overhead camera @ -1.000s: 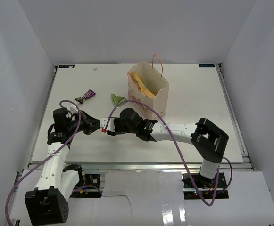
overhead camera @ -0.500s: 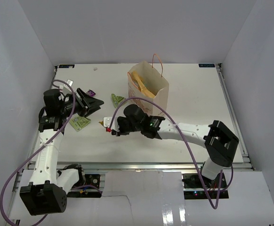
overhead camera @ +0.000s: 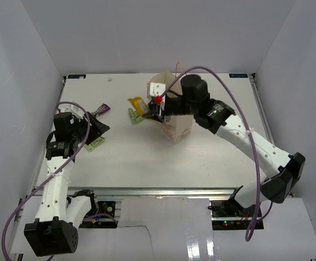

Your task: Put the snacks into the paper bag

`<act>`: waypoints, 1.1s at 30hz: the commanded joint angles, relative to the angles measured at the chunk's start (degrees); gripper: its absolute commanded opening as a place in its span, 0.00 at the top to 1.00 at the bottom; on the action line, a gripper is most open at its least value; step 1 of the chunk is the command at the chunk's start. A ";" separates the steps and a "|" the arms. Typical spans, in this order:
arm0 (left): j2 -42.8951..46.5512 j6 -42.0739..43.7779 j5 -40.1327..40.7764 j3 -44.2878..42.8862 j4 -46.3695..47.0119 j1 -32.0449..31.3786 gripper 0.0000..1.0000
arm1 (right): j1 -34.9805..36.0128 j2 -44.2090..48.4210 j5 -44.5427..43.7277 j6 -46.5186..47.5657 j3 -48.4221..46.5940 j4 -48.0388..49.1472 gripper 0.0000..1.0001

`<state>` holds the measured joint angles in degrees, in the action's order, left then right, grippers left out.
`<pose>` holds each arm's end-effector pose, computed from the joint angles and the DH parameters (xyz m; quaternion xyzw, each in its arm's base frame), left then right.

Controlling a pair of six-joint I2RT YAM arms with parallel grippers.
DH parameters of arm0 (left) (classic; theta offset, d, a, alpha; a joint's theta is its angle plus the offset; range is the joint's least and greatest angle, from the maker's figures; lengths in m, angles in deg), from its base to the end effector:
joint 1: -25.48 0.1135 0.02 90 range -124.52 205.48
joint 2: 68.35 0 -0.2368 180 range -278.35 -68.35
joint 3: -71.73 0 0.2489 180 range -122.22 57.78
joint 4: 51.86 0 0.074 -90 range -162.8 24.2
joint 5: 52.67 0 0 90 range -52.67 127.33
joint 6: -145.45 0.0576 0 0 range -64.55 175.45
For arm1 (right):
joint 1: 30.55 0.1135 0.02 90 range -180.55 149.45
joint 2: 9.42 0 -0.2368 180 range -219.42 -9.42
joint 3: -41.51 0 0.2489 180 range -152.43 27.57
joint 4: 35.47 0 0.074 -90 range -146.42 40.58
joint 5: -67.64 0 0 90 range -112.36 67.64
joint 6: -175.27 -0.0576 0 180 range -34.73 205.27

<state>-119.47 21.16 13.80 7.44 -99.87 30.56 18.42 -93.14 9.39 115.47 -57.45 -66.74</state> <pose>0.2190 -0.0036 0.2821 -0.2034 0.8488 -0.2892 0.3930 0.2085 0.2858 0.3803 -0.6164 0.4873 0.3099 0.5353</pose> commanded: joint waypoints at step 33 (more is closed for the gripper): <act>-17.50 -8.70 21.86 4.30 3.04 0.10 0.32 | -23.91 9.27 -1.09 -4.80 3.26 -0.60 0.25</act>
<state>-133.52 13.32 33.34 14.17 -98.62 30.58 -2.47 -87.85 -0.12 109.04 -55.37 -64.65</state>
